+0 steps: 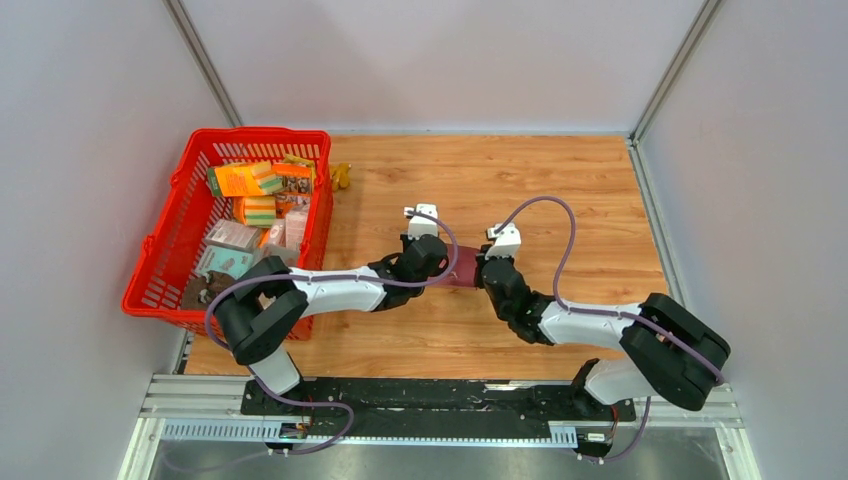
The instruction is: Fold the paper box
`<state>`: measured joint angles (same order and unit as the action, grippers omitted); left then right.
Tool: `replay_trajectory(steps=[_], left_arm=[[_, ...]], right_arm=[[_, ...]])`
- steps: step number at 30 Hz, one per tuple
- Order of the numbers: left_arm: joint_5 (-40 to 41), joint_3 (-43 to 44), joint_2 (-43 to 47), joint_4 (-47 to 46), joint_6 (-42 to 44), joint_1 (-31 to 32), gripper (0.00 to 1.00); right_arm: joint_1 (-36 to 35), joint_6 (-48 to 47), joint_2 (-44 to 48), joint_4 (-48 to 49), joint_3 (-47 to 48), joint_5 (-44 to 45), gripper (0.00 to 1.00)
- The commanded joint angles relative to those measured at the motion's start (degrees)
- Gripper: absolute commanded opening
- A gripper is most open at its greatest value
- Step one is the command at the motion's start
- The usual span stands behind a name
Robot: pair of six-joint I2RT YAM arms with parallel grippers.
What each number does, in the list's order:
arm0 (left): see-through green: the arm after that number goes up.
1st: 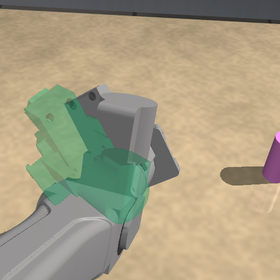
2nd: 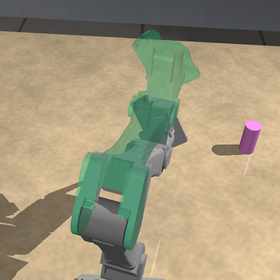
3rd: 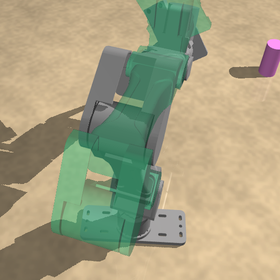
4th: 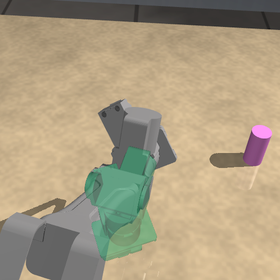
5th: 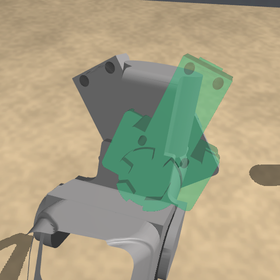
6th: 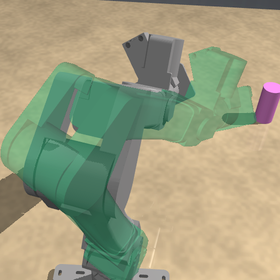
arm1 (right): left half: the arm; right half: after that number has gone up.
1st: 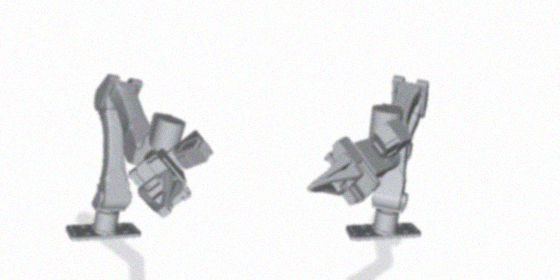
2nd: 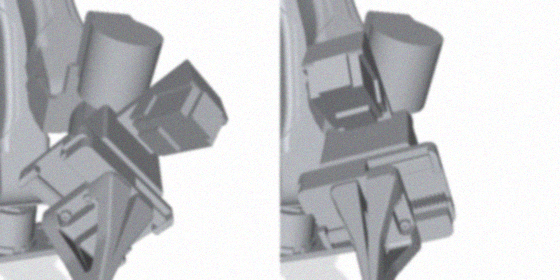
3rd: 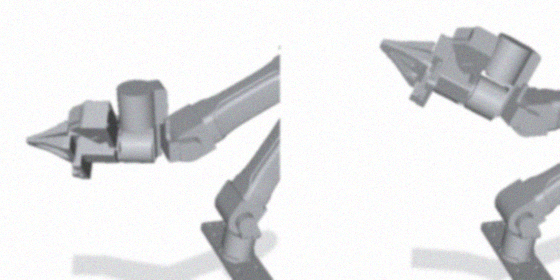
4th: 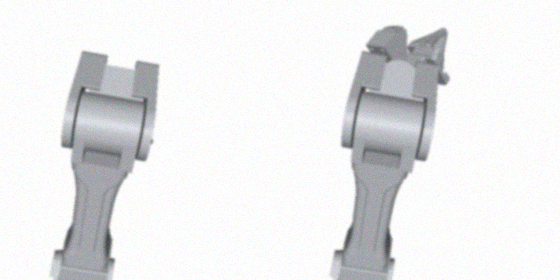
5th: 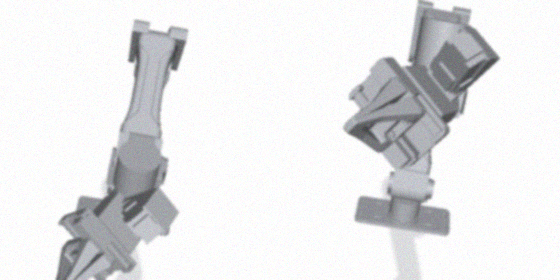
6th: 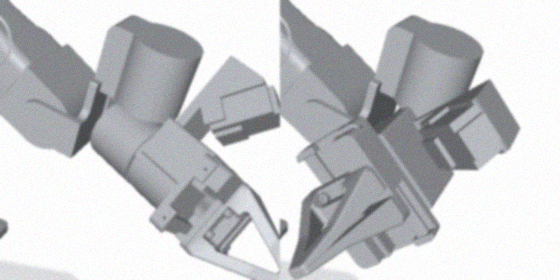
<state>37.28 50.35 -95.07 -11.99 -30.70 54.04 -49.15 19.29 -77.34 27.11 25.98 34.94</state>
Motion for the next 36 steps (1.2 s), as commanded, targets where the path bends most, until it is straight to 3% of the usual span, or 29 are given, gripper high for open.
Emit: replay_trajectory(steps=[1,23,36], left_arm=[[2.1,-3.5,0.7,-4.4,-2.7,0.4,0.0],[2.9,-11.7,1.1,-12.5,-6.7,2.2,0.0],[6.1,-15.1,1.2,-14.3,-9.3,4.1,0.0]], right_arm=[[-2.7,2.0,-1.2,9.4,-1.5,7.2,0.0],[-8.8,13.0,-3.2,7.0,-2.2,15.9,0.0],[-12.0,14.3,-4.2,9.7,-6.8,19.0,0.02]])
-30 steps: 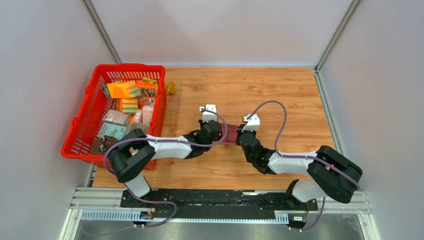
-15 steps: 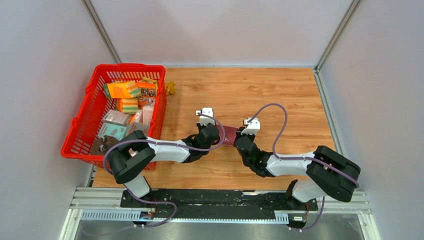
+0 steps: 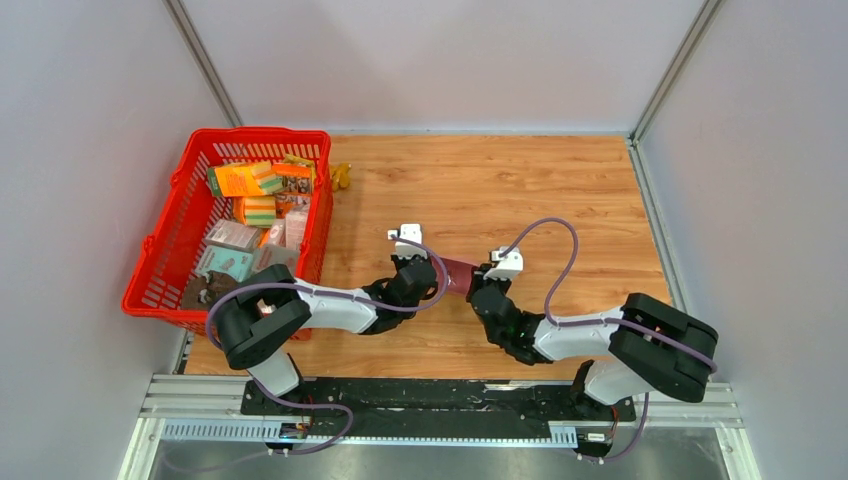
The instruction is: Fold the paper box
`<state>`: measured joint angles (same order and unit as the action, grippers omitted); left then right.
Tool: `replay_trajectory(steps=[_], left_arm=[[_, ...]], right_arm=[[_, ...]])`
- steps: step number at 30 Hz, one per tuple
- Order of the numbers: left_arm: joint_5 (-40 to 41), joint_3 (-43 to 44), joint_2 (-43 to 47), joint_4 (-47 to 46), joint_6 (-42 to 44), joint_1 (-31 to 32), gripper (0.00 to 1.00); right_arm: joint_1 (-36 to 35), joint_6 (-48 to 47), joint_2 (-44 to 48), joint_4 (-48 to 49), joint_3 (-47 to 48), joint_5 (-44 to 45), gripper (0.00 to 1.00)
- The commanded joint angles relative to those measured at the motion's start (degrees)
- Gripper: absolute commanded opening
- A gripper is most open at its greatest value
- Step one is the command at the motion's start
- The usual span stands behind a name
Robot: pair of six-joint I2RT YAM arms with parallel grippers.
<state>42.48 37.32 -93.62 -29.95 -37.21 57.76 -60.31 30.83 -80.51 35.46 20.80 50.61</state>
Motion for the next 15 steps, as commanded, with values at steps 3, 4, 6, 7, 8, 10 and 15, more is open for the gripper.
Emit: replay_trajectory(steps=[3,4,6,7,8,10,15], left_arm=[[1.0,-2.3,-0.2,3.9,-2.8,0.5,0.0],[1.4,-2.4,-0.1,3.9,-3.0,0.5,0.0],[1.7,-2.6,-0.3,4.3,-3.0,0.6,0.0],[2.0,-2.6,-0.2,4.4,-3.0,0.6,0.0],[2.0,-2.7,-0.2,4.5,-3.0,0.7,0.0],[2.1,-2.6,-0.2,4.6,-2.9,0.7,0.0],[2.3,-2.2,-0.2,4.5,-2.3,1.3,0.0]], right_arm=[[-2.0,2.7,-0.4,-0.6,-1.5,4.2,0.09],[-2.3,2.9,0.5,-1.8,-1.4,4.7,0.12],[-3.2,3.7,1.9,-5.8,-1.2,5.9,0.23],[-3.4,4.9,3.8,-9.1,-1.3,6.2,0.27],[-3.8,5.8,4.8,-11.1,-1.4,6.2,0.34],[-4.5,9.9,9.1,-19.4,-1.2,6.3,0.39],[-4.9,19.9,21.8,-41.1,1.9,3.2,0.66]])
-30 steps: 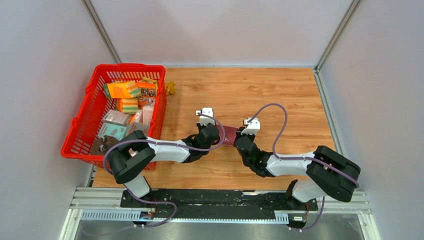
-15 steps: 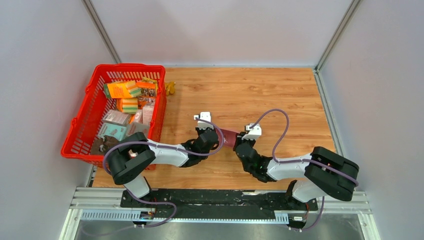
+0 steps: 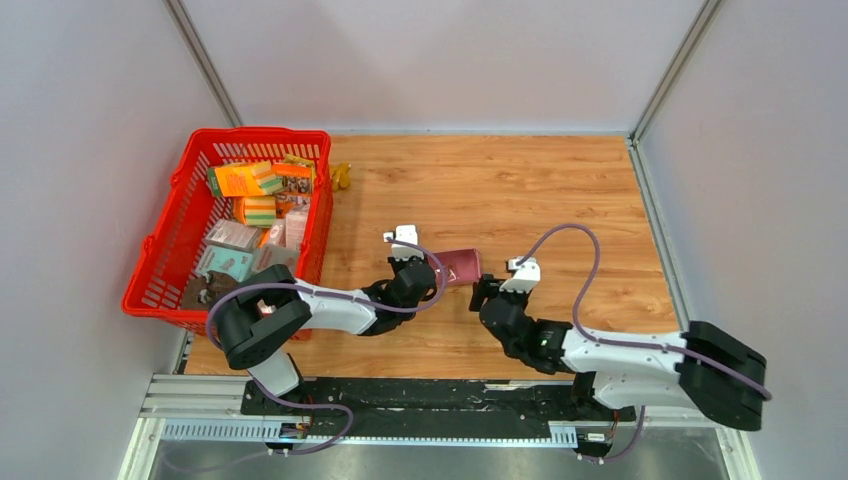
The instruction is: Fold the paper box
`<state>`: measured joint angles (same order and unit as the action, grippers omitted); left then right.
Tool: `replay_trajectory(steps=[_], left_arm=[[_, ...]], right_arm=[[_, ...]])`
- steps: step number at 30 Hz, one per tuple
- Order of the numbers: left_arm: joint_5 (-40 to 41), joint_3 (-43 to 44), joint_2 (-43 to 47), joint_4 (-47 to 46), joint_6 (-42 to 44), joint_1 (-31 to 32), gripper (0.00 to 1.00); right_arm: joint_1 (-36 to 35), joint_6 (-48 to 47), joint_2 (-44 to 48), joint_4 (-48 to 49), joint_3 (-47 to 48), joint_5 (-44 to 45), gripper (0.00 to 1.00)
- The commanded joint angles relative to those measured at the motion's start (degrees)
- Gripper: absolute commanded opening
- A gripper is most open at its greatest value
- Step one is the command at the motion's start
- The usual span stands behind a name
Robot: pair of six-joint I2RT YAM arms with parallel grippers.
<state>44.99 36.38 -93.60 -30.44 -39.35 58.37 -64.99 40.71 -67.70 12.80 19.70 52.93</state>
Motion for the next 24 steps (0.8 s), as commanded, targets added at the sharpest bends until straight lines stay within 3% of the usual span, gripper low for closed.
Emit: replay_trajectory(steps=[1,4,7,8,11,18,24], left_arm=[[0.2,-0.9,-0.4,5.0,0.4,0.9,0.0],[1.1,-0.3,-0.7,5.6,0.9,1.6,0.0],[1.9,0.4,-0.7,6.8,1.0,1.9,0.0],[2.0,0.5,-0.8,7.1,1.0,2.0,0.0],[2.4,1.1,-1.2,7.4,1.2,2.2,0.0],[3.5,2.8,-2.2,9.2,1.8,3.1,0.0],[4.5,3.5,-2.4,10.2,2.0,3.5,0.0]], right_arm=[[0.0,10.3,10.8,-22.8,3.8,-0.5,0.7],[3.5,11.0,17.2,-29.3,7.3,-9.7,0.78],[14.3,14.0,21.2,-30.9,11.0,-26.5,0.86],[21.5,15.9,21.6,-31.2,11.8,-37.2,0.86],[28.8,22.9,19.9,-31.2,15.3,-48.9,0.87],[31.1,31.9,5.1,-31.0,24.9,-57.9,0.86],[31.2,42.9,-0.9,-24.8,23.4,-60.9,0.75]])
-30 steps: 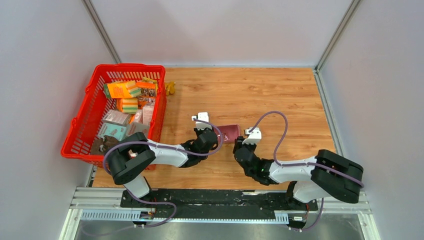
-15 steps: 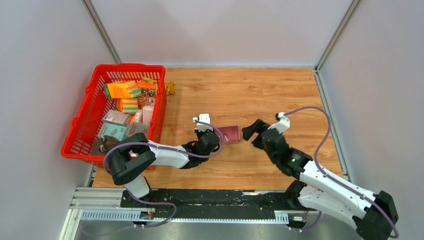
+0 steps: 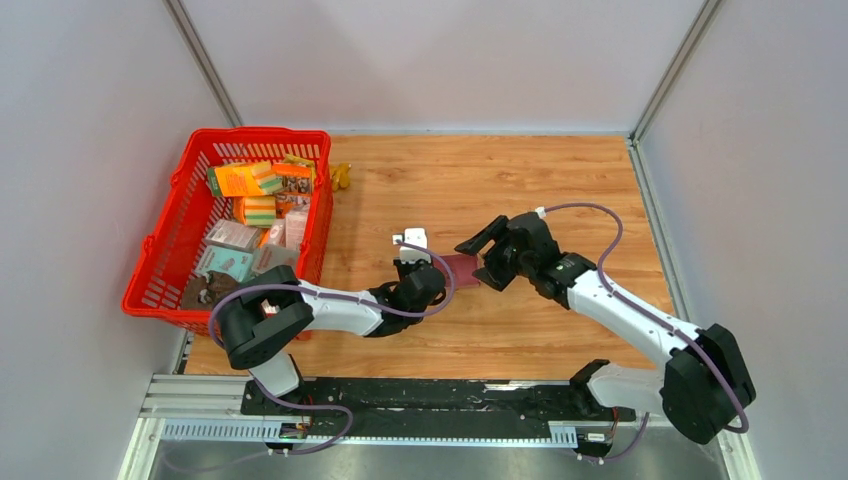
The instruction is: Fold the paper box
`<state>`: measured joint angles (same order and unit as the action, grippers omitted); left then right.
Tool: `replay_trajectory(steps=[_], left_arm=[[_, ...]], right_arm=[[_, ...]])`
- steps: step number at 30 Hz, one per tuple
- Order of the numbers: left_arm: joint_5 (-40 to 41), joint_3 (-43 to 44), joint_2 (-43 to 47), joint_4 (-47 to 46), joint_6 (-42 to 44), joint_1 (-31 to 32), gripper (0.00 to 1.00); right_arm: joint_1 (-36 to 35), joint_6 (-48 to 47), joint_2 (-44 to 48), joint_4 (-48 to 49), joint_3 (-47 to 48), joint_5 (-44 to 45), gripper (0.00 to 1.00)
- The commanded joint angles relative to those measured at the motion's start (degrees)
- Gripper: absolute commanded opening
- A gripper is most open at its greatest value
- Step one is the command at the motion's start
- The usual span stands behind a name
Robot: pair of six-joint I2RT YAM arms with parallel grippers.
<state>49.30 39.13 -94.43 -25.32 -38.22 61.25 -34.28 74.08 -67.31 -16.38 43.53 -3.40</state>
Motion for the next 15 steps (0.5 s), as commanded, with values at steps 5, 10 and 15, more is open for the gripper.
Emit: replay_trajectory(steps=[5,10,15], left_arm=[[1.2,1.8,-2.2,6.2,1.0,1.1,0.0],[2.2,2.9,-2.9,7.2,1.1,1.6,0.0],[2.4,3.2,-3.6,7.2,1.2,1.9,0.0]], right_arm=[[0.4,17.6,-1.7,5.9,-3.3,-1.3,0.67],[0.7,19.8,-3.5,6.3,-3.5,0.8,0.59],[1.3,22.4,-4.8,8.9,-5.6,1.0,0.48]])
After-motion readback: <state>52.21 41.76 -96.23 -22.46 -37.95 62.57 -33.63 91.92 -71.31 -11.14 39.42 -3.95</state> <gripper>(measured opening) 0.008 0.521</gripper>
